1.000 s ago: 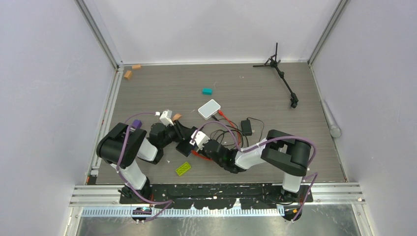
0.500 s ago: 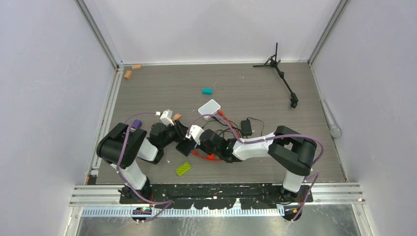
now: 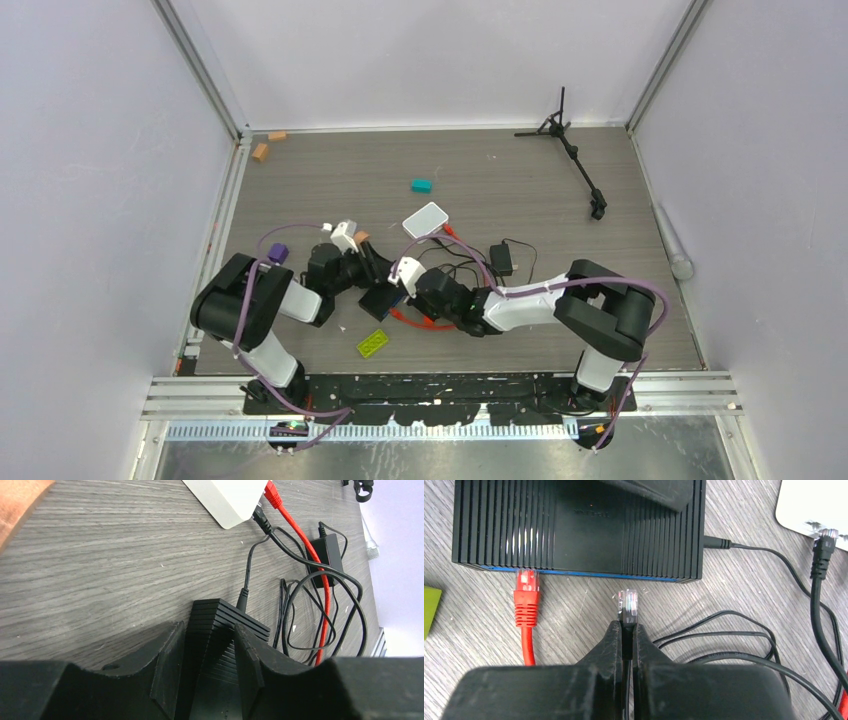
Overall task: Insert the plug into the switch port
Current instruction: Insert the connector into the switch port.
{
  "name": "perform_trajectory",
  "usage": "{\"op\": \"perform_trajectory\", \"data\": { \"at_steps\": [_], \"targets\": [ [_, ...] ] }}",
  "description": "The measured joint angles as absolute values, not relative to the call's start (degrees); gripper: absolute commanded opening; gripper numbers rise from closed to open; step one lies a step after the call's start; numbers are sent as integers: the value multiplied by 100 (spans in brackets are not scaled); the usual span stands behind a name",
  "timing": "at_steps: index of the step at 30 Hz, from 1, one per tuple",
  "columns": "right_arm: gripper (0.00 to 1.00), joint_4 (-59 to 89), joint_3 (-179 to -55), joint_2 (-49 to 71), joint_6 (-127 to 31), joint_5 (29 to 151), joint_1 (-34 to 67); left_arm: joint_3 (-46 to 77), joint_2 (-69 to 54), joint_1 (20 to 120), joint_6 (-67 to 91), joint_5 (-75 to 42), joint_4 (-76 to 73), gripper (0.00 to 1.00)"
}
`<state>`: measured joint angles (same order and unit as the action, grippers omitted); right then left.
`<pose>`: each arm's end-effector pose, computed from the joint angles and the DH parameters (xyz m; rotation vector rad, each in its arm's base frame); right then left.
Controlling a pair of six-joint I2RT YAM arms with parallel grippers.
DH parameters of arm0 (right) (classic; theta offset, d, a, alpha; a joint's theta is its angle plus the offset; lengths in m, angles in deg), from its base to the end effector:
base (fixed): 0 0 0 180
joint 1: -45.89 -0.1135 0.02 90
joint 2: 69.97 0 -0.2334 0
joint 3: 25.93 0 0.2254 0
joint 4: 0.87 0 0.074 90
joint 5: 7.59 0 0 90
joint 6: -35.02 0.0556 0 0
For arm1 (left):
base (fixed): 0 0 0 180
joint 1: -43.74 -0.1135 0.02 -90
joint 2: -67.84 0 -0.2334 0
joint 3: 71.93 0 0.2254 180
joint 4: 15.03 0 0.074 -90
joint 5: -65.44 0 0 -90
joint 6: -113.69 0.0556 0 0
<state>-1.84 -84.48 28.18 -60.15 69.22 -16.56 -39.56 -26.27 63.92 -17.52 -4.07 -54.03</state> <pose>0.1624 0.2839 0.1209 -1.1410 1.9272 0.2886 0.2371 -0.1079 0.0990 -0.1337 2.0902 -1.0293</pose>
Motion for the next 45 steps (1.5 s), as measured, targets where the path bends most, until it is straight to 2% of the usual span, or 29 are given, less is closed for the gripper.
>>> {"op": "perform_trajectory", "data": {
  "at_steps": [17,45],
  "targets": [
    [0,-835,-8243,2952,-5740,6251,-1634,-3854,-2635,6274,-1608,-254,-5250,42],
    [0,-927,-8328,3050,-5784,6397,-1639,-3816,-2756,6246,-1625,-50,-5377,40]
  ]
}}
